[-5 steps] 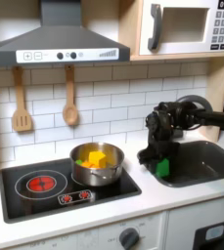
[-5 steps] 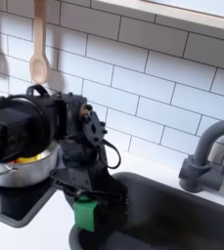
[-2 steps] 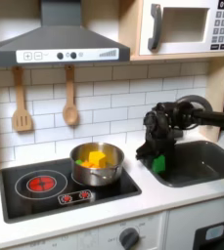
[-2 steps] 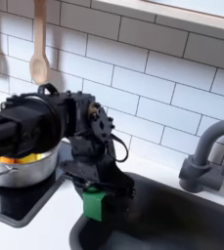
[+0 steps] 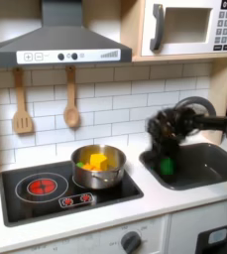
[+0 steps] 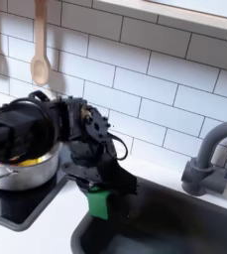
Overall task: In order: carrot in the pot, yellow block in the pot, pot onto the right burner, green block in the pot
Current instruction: 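Put the green block in the pot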
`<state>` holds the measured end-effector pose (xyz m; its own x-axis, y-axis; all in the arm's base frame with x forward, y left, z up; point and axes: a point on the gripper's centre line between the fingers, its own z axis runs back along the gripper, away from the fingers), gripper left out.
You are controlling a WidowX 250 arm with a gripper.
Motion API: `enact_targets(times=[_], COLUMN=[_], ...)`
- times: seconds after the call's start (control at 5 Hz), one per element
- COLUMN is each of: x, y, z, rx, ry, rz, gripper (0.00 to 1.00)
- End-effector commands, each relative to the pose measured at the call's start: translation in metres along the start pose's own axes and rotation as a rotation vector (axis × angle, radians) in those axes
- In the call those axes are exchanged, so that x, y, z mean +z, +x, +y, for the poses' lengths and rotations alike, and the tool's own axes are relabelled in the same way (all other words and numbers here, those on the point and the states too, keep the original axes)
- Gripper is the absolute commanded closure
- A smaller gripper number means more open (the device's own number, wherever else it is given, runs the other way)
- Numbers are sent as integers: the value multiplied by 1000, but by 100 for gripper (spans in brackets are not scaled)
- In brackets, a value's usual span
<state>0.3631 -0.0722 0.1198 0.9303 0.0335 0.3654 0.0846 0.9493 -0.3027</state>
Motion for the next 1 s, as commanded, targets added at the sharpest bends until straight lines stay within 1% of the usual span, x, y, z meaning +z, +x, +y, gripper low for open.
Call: enact_targets(times=[0.0,0.2,0.4,0.6,0.8], x=[4,15,2,-9,-7], y=[-4,-8,-25,-31,-24], z=[-10,-7,2,1,-4], rx=[-10,-34,-75,-46,-89], ry=[-21,21,42,-6,-7], rz=[-28,-53,48,78,63], gripper=[100,100,100,100,100])
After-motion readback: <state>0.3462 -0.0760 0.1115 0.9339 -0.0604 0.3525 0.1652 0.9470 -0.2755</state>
